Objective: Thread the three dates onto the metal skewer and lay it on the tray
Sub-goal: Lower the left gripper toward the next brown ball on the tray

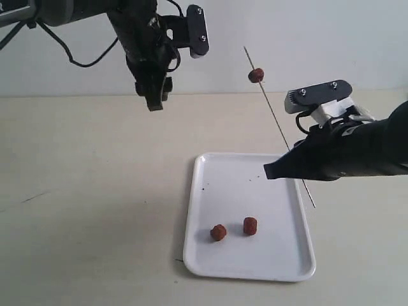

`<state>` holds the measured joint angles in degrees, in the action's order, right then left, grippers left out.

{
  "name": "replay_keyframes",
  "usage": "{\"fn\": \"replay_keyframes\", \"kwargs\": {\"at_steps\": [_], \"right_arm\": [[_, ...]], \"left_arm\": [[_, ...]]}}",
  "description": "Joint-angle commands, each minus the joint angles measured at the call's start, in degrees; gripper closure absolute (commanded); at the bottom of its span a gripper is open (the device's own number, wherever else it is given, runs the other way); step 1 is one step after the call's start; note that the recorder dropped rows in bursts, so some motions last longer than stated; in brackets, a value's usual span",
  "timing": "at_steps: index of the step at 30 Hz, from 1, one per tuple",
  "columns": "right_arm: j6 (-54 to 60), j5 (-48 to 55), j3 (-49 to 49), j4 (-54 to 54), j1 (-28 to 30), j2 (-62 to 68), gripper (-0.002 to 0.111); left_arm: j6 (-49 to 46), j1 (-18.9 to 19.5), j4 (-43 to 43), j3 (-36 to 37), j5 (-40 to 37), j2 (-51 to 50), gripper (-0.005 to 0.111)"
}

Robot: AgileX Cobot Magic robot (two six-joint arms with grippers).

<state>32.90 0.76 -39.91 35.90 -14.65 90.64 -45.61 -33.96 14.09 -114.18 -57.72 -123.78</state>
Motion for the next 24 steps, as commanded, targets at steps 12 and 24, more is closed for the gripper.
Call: {"fn": "replay_keyframes", "kwargs": {"at_steps": [12,24], "right_arm": [[0.04,0.8,2.38,0.25,-0.02,-6.59,0.108],[-1.26,0.2,3.0,0.25,-0.02,-8.87,0.108]], "left_arm": [[14.36,-4.43,-11.45,0.29,-8.89,-5.5,0.048],[15.96,-5.44,-20.83,3.56,-12.24,-3.95,0.042]]}}
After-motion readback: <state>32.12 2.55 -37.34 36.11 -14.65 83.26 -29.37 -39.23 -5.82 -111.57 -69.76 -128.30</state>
